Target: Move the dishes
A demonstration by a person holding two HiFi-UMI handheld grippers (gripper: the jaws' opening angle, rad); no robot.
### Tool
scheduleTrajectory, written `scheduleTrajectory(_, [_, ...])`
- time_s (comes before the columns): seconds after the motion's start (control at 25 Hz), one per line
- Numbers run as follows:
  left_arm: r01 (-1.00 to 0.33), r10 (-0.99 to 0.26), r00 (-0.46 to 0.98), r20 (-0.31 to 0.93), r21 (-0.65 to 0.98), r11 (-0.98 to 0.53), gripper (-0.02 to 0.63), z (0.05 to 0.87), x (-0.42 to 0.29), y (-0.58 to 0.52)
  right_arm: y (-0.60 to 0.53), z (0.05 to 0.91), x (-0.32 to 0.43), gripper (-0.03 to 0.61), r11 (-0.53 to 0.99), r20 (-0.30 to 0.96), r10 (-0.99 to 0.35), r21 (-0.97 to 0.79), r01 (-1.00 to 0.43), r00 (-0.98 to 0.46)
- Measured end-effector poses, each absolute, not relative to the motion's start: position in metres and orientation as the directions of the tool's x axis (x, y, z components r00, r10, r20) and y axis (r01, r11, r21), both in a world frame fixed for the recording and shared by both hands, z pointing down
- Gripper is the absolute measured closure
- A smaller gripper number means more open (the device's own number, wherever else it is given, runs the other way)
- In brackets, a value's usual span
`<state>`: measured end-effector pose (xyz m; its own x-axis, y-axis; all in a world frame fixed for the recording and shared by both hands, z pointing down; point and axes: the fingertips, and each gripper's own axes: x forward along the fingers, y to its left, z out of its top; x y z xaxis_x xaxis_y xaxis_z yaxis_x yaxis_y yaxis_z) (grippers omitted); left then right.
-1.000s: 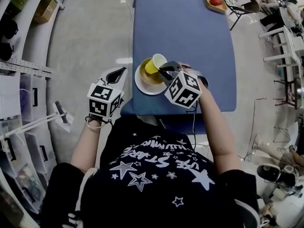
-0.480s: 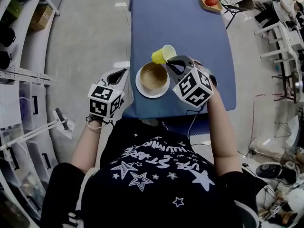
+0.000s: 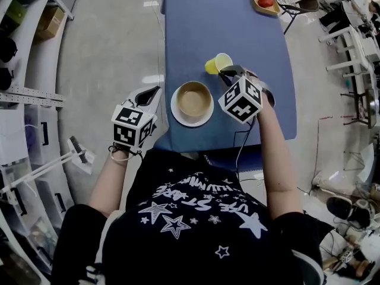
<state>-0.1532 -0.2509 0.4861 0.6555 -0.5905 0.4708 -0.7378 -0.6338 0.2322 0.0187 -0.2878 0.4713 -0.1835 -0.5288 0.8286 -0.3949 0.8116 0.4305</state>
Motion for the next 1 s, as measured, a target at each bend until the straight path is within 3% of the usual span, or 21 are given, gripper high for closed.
scheduleTrajectory(0.32, [-0.739, -0.584, 0.654, 0.481, 0.243, -0.628, 0.594, 0.494, -0.153, -0.258, -0.295, 0.502, 0.025, 0.56, 0.834, 0.872, -0.485, 0.437, -0.337, -0.068])
scheduleTrajectory(0.64, [-0.74, -0.58, 0.653, 0.487, 0.247, -0.626, 0.594, 0.494, -0.147, -0.26, -0.29, 0.506, 0.02, 0.556, 0.867, 0.895, -0.443, 0.414, -0.277, -0.049])
scheduleTrajectory(1.0, [-0.741, -0.581, 0.654, 0.485, 0.255, -0.621, 0.594, 0.495, -0.149, -0.26, -0.285, 0.505, 0.016, 0.492, 0.874, 0.9, -0.427, 0.387, -0.294, -0.088])
